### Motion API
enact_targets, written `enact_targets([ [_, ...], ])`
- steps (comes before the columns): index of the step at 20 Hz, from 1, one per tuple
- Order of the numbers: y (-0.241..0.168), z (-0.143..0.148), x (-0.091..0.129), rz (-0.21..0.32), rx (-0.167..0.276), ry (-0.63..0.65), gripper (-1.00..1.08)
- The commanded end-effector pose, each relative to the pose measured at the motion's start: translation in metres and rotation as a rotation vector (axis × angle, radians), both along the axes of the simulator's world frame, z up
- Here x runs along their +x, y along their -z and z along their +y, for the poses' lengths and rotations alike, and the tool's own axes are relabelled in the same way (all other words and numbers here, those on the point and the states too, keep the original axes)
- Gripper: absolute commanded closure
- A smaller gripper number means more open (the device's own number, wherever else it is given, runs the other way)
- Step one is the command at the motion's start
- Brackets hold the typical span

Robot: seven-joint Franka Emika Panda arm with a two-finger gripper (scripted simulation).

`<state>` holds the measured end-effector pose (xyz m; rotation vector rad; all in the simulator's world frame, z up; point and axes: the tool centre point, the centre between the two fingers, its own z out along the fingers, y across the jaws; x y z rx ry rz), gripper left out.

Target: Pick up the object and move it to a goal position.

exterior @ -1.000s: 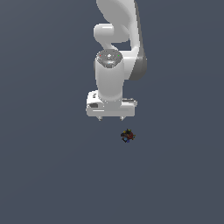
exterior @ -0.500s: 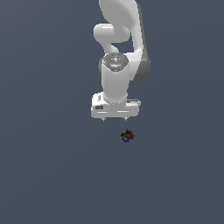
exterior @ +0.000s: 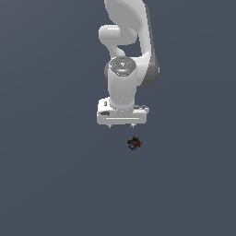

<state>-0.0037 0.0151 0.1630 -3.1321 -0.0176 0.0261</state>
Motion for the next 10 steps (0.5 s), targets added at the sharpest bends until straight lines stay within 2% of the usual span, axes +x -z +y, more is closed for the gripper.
enact_targets([
  [1, 0.002, 0.002, 0.001, 0.0, 0.001, 0.024, -0.92],
  [10, 0.016, 0.016, 0.004, 0.002, 0.003, 0.178, -0.92],
])
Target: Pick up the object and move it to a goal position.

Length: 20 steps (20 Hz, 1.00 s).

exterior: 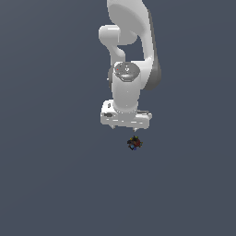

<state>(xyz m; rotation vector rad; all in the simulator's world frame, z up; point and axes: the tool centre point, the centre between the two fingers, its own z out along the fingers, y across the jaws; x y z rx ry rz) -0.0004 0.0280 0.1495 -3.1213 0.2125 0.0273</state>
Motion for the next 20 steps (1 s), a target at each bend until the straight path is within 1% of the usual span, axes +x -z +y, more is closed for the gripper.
enact_targets([
  [1, 0.005, 0.005, 0.001, 0.001, 0.0, 0.054, -0.92],
  [20, 0.048, 0.045, 0.008, 0.0, -0.009, 0.531, -0.92],
])
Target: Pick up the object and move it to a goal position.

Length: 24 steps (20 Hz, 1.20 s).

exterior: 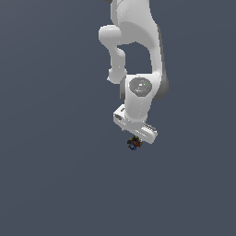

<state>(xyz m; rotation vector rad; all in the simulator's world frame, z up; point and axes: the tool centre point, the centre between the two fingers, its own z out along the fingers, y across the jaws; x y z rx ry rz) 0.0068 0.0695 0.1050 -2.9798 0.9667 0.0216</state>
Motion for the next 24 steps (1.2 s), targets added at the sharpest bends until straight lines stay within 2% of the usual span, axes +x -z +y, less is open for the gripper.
enact_targets([
  [1, 0.006, 0.005, 0.001, -0.001, -0.003, 0.064, -0.92],
  [12, 0.022, 0.02, 0.002, -0.007, -0.012, 0.254, -0.92],
  [24, 0.028, 0.023, 0.002, -0.008, -0.014, 0.29, -0.92],
])
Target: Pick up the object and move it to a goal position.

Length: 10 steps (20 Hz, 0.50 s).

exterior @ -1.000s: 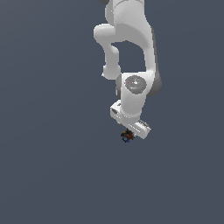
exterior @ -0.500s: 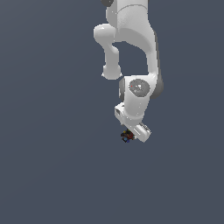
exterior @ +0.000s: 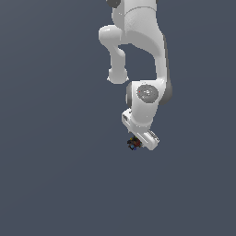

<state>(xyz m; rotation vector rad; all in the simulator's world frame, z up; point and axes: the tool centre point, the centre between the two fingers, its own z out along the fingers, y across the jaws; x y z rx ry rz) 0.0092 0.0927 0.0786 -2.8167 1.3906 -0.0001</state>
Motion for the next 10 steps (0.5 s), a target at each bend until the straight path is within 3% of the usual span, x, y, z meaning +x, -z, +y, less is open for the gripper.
enact_targets([
  [1, 0.005, 0.0, 0.0, 0.001, 0.0, 0.001, -0.92],
  [10, 0.045, 0.0, -0.001, 0.0, 0.0, 0.005, -0.92],
])
